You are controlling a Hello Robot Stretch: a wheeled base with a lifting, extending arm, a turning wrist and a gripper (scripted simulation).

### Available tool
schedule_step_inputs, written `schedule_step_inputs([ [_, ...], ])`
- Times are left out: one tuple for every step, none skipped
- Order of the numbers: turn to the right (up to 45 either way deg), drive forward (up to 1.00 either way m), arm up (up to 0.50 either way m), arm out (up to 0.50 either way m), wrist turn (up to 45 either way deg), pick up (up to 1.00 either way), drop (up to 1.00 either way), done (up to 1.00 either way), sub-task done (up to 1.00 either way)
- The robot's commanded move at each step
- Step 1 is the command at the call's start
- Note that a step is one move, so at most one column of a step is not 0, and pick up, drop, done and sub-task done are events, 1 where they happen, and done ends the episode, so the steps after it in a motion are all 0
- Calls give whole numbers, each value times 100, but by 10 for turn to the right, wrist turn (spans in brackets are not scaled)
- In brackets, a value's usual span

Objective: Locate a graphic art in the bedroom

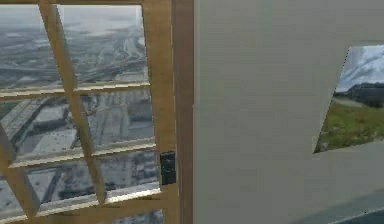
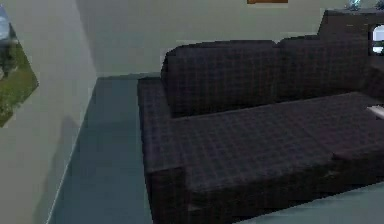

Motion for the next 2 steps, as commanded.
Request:
schedule_step_inputs([
  [450,0,0,0,0,0,0,0,0],
  [0,0,0,0,0,0,0,100,0],
])
